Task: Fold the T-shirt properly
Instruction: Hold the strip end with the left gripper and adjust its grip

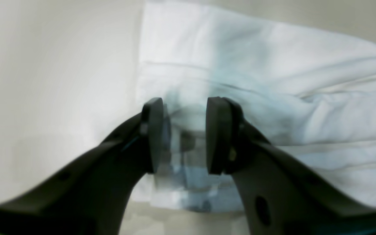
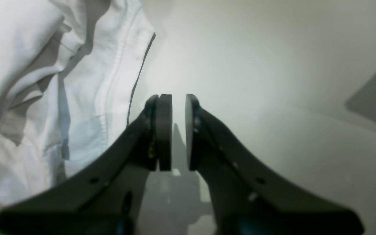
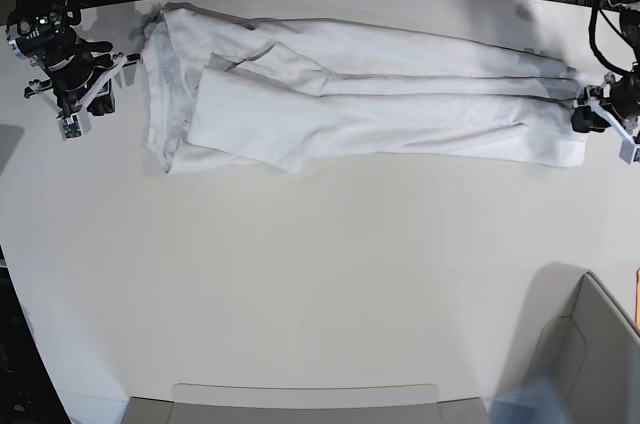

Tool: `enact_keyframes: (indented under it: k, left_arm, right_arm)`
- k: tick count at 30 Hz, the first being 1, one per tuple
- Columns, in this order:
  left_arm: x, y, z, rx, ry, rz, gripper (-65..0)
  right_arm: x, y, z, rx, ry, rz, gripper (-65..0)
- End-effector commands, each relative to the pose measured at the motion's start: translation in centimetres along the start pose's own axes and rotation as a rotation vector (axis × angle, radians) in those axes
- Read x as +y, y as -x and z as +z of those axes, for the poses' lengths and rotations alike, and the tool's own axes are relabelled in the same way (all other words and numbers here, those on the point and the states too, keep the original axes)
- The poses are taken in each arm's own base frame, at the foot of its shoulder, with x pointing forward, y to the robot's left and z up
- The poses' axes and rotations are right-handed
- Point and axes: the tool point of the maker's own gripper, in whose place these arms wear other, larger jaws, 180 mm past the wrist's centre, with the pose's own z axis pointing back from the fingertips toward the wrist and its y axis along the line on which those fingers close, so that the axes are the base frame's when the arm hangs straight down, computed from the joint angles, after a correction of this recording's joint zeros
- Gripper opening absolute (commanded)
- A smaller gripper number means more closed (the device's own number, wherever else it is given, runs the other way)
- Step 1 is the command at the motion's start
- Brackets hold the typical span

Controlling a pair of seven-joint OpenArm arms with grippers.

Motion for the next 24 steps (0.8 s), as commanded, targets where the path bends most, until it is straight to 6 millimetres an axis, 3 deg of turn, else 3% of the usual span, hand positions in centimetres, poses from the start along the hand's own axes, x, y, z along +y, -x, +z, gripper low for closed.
enact_keyframes:
  k: [1,6,15,20,24]
  left_arm:
    - [0.9,-1.7,0.5,-0.035,-0.016,-0.004,-42.2]
    - [1.6,0.6,-1.4,0.002,-0.004,0.074,-42.2]
    - [1.5,3.3,-2.6,0.069,0.006,0.103,-42.2]
    - [2.8,2.2,-1.7,0.044,-0.021,0.093,-42.3]
    - [3.1,-0.2,-1.1,0.003,-0.032,0.066,-42.4]
  right_arm:
    - [-0.3,-1.2,0.4,-0.038,0.008,0.018,-56.7]
    - [-0.5,-1.0,0.5,-0.034,0.012,0.016,-56.7]
    - [-0.5,-1.0,0.5,-0.037,0.013,0.015,-56.7]
    - [-0.5,-1.2,0.5,-0.038,0.013,0.016,-56.7]
    - [-0.5,-1.0,0.5,-0.036,0.012,0.016,-56.7]
